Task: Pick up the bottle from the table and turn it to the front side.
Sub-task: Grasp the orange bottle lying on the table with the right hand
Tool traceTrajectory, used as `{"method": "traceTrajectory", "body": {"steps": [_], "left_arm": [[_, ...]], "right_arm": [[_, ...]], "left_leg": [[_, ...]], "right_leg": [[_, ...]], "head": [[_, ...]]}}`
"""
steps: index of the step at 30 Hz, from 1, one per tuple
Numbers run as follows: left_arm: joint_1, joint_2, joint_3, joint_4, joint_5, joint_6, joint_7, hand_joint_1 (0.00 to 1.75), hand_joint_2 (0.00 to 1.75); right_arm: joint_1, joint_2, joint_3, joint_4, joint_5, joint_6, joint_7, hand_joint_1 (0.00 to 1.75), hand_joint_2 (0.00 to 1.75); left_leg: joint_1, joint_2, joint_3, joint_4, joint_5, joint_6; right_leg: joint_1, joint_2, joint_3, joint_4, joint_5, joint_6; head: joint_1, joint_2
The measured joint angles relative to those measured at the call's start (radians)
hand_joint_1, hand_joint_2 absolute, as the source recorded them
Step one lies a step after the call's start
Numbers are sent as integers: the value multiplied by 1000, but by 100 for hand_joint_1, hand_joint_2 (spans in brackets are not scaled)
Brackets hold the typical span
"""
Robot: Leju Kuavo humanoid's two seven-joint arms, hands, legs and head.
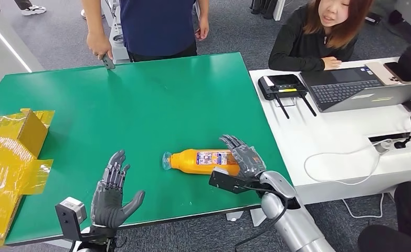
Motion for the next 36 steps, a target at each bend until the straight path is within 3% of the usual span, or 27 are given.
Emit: {"method": "traceTrajectory", "body": {"steps": [19, 26, 30, 36], "left_arm": [[-7, 10, -10, -5, -3, 14, 7, 0, 175], [-24, 12, -13, 0, 54, -30, 27, 0, 175], [-34, 19, -21, 5, 93, -60, 40, 0, 175], [-56, 29, -26, 40, 220, -151, 77, 0, 175]], "right_arm": [[-82, 17, 61, 129, 55, -14, 18, 0, 175], [-143, 21, 87, 196, 59, 75, 80, 1, 175], [-179, 21, 102, 236, 59, 99, 95, 155, 175], [-228, 21, 119, 286, 46, 122, 106, 164, 175]], "left_leg": [[0, 0, 0, 0, 0, 0], [0, 1, 1, 0, 0, 0], [0, 1, 1, 0, 0, 0], [0, 3, 3, 0, 1, 0]], "right_leg": [[0, 0, 0, 0, 0, 0], [0, 1, 0, 0, 0, 0], [0, 1, 1, 0, 0, 0], [0, 3, 1, 0, 1, 0]], "head": [[0, 0], [0, 0], [0, 0], [0, 0]]}}
